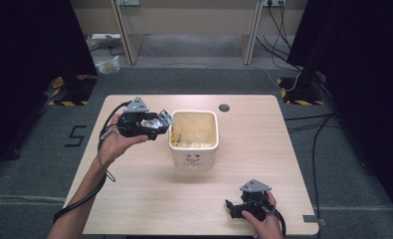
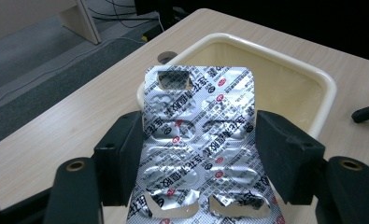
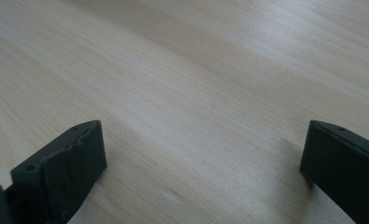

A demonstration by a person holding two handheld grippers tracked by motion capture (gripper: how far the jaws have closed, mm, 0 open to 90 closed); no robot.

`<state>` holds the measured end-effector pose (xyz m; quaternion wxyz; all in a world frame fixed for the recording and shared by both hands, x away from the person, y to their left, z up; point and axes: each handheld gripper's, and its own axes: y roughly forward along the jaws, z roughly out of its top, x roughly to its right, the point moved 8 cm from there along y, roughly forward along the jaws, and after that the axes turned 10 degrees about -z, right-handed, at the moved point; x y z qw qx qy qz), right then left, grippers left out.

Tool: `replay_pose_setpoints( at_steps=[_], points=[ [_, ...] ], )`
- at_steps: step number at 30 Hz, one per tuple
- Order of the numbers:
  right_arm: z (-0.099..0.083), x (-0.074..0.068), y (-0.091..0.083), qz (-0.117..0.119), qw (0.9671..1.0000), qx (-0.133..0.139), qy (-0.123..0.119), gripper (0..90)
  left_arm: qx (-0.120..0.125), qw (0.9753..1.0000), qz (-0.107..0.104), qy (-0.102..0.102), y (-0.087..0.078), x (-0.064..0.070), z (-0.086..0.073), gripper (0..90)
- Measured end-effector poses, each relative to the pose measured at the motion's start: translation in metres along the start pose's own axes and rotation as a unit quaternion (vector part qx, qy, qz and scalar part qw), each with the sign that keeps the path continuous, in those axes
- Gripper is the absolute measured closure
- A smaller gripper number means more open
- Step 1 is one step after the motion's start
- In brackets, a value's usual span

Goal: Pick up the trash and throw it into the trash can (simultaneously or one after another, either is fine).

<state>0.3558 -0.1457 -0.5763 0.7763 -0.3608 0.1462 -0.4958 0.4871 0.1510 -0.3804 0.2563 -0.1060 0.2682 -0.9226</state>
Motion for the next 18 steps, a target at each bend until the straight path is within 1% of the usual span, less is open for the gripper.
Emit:
replay_pose_setpoints(
  at_steps=[5, 11, 18],
  points=[
    [0.0, 0.0, 0.0, 0.0, 1.0, 0.0, 0.0, 0.3, 0.0, 1.0, -0.007, 0.003, 0.01, 0.005, 0.007, 33.7],
    [0.0, 0.0, 0.0, 0.0, 1.0, 0.0, -0.001, 0.3, -0.004, 0.9999, -0.017, 0.002, 0.022, 0.008, 0.009, 33.8],
    [0.0, 0.0, 0.0, 0.0, 1.0, 0.0, -0.001, 0.3, -0.003, 0.9997, -0.024, 0.003, 0.031, 0.011, 0.014, 33.7]
  ],
)
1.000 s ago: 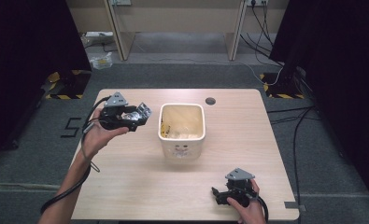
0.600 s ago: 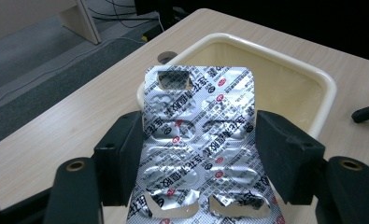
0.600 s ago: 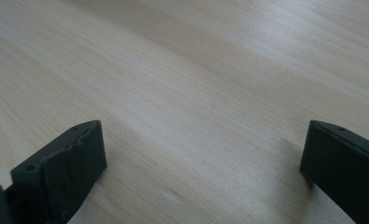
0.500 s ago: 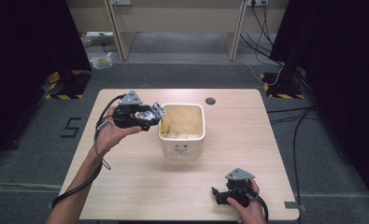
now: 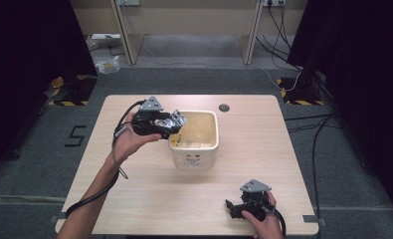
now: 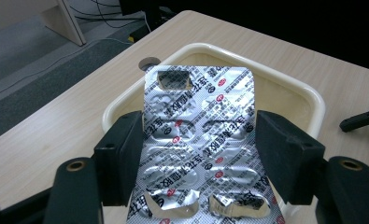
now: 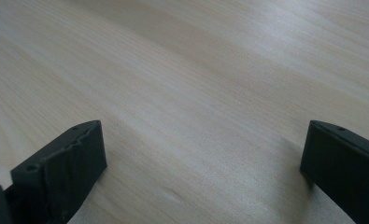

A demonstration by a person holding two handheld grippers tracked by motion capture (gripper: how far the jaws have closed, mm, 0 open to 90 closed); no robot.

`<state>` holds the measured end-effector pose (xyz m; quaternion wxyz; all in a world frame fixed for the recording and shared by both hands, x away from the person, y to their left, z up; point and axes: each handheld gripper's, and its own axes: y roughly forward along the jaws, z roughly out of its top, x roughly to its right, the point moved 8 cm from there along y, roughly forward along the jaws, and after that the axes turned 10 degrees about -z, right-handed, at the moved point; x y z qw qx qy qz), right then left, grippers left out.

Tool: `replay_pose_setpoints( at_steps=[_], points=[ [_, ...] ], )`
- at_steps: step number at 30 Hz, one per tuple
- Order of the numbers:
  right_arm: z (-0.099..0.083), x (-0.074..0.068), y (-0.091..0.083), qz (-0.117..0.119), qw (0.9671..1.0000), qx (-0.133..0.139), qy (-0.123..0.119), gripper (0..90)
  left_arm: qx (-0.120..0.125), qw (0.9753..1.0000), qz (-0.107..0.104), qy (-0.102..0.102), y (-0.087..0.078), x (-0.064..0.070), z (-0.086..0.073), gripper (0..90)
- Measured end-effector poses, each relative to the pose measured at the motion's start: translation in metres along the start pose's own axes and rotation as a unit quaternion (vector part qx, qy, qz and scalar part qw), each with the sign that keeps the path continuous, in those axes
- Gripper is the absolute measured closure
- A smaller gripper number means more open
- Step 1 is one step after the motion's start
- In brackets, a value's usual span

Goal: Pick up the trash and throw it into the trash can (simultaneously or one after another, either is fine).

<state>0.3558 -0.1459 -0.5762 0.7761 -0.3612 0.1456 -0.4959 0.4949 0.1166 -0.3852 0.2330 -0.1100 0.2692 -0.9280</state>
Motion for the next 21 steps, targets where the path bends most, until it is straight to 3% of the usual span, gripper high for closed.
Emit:
replay_pose_setpoints(
  at_steps=[14, 21],
  points=[
    [0.0, 0.0, 0.0, 0.0, 1.0, 0.0, 0.0, 0.3, -0.018, 0.9996, -0.02, 0.004, 0.03, 0.009, 0.006, 33.7],
    [0.0, 0.0, 0.0, 0.0, 1.0, 0.001, 0.0, 0.3, -0.028, 0.9992, -0.03, -0.006, 0.043, 0.006, 0.002, 33.7]
  ],
)
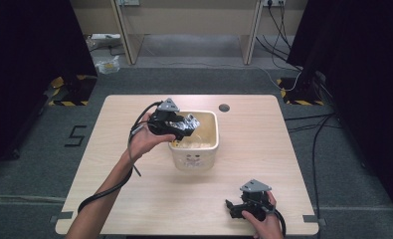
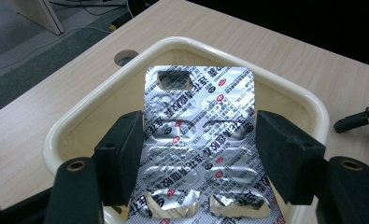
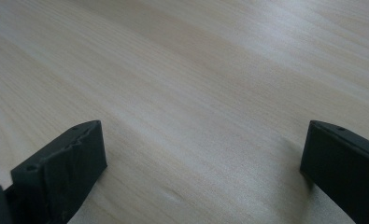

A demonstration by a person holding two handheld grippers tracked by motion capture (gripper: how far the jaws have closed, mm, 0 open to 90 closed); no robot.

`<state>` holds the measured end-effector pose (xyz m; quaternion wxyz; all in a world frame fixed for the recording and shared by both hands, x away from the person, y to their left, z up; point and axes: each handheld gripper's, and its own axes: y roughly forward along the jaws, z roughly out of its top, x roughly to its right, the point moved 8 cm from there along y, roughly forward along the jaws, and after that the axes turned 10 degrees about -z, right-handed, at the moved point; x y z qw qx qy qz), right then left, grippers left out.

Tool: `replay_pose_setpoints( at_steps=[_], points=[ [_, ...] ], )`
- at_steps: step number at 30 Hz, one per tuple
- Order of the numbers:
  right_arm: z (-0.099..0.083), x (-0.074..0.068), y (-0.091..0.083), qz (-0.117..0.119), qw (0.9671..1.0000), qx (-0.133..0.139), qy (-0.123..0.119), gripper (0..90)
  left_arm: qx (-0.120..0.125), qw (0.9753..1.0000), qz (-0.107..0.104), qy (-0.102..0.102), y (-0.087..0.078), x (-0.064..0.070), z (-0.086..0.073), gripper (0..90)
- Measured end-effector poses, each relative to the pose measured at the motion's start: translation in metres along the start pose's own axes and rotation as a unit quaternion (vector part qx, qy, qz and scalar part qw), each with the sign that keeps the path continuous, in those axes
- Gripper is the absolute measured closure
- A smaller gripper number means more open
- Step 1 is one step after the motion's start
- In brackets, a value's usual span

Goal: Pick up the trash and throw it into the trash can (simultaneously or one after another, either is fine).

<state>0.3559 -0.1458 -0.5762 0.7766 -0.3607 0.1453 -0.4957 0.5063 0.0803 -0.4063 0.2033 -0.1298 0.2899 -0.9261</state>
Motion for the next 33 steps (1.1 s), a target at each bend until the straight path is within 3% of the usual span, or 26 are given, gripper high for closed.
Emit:
replay_pose_setpoints(
  at_steps=[14, 33],
  points=[
    [0.0, 0.0, 0.0, 0.0, 1.0, 0.0, 0.0, 0.3, -0.024, 0.9996, -0.011, -0.009, 0.017, -0.004, -0.012, 33.7],
    [0.0, 0.0, 0.0, -0.001, 1.0, -0.001, 0.0, 0.3, -0.036, 0.999, -0.022, -0.013, 0.023, -0.001, -0.017, 33.7]
  ],
)
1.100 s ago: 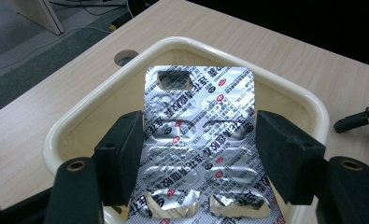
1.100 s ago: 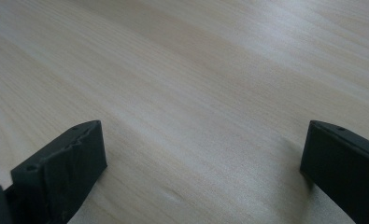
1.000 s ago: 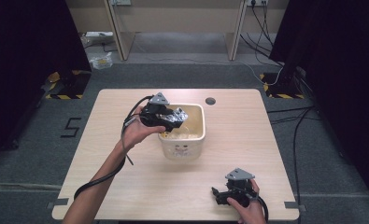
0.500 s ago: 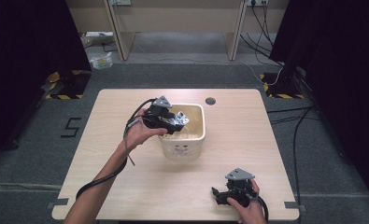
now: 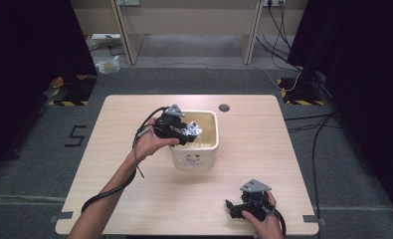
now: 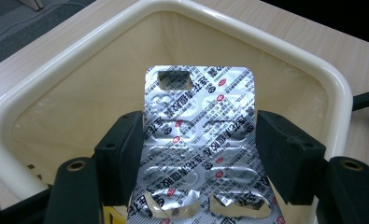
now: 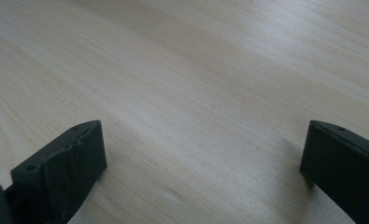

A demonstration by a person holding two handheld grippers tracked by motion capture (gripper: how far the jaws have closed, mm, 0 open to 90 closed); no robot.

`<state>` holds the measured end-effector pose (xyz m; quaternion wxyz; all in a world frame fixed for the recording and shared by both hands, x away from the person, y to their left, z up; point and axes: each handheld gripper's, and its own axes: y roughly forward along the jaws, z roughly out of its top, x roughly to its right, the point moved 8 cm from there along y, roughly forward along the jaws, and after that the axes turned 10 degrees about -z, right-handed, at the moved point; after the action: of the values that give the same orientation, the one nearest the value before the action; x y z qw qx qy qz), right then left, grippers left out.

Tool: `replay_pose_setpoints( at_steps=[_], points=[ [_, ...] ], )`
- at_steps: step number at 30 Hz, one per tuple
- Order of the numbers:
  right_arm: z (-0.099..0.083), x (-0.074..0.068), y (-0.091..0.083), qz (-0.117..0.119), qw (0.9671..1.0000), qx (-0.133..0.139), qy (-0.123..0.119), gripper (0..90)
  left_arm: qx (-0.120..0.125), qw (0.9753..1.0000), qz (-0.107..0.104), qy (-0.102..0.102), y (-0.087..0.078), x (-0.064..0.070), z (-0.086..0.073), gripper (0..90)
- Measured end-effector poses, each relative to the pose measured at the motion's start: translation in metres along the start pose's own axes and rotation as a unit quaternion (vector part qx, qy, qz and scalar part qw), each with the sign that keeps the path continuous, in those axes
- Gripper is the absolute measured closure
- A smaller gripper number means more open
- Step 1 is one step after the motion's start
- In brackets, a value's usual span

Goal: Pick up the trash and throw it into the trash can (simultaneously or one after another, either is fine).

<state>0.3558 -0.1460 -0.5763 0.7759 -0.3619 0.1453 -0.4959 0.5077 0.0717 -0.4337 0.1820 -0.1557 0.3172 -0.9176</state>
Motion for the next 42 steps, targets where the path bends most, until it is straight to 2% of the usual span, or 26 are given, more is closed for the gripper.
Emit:
replay_pose_setpoints(
  at_steps=[21, 27, 42],
  points=[
    [0.0, 0.0, 0.0, 0.0, 1.0, 0.0, 0.001, 0.3, -0.004, 1.0, -0.004, -0.001, 0.004, 0.0, -0.003, 33.3],
    [0.0, 0.0, 0.0, 0.0, 1.0, 0.0, 0.0, 0.3, 0.004, 0.9999, -0.01, -0.012, 0.002, 0.001, -0.001, 26.4],
    [0.0, 0.0, 0.0, 0.001, 1.0, 0.001, 0.001, 0.3, 0.032, 0.9995, 0.001, 0.0, -0.023, 0.009, 0.009, 20.8]
  ],
)
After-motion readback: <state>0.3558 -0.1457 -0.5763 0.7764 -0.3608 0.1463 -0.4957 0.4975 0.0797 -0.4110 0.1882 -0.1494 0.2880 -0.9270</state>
